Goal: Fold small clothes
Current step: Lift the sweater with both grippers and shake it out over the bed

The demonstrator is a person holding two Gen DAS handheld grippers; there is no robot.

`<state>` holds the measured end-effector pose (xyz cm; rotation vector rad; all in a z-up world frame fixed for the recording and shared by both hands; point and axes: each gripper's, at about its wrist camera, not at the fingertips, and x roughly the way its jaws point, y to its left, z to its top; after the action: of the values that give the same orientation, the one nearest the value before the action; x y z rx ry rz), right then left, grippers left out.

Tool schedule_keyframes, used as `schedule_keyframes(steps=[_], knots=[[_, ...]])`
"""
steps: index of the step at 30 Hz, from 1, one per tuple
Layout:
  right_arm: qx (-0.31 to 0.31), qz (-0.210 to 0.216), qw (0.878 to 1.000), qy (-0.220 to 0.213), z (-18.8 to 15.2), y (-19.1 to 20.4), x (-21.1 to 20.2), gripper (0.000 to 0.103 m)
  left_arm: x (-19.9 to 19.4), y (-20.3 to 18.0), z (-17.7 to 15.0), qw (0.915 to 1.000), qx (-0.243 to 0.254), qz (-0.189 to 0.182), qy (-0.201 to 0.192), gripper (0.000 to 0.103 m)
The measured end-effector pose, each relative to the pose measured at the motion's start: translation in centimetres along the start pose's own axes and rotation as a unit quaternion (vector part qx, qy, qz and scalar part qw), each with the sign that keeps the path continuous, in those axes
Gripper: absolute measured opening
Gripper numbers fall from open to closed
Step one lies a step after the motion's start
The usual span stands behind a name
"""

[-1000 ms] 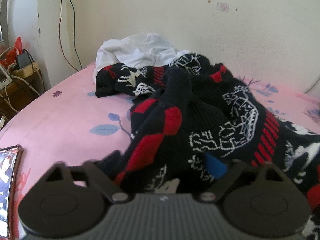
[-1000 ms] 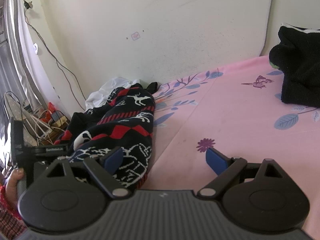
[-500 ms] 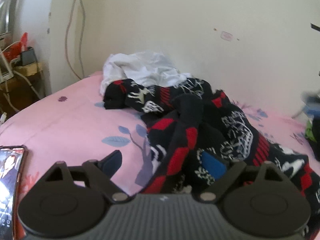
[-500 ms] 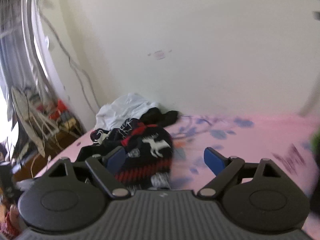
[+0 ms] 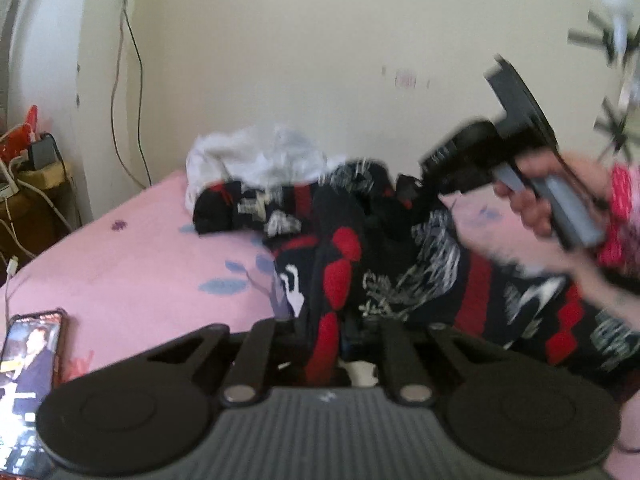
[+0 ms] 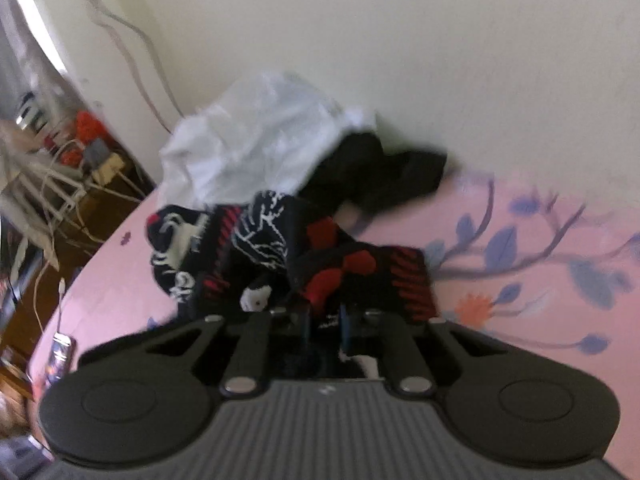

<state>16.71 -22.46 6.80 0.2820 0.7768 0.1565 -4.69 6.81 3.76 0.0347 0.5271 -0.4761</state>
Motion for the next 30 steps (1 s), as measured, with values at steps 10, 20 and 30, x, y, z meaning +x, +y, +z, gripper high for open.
schedule_keyframes(steps=[10,20,30], knots=[[0.007,0.026,0.958,-0.285,-2.2,4.1,-24.2,0.002,-11.7,-1.2,7.6,0.9803,0.013,-0.055,-0.189,0.009],[-0.01,0.014,0.852,-0.522,-6.8,13.4,-44.5,0.002,-24.8,-6.8,16.4,0.9124,0.063,-0.054,-0.401,0.009],[-0.015,-0.034,0.838,-0.544,-7.6,15.1,-48.1,0.002,-24.3,-10.0,21.1,0.9208,0.069,-0.057,-0.38,0.009]])
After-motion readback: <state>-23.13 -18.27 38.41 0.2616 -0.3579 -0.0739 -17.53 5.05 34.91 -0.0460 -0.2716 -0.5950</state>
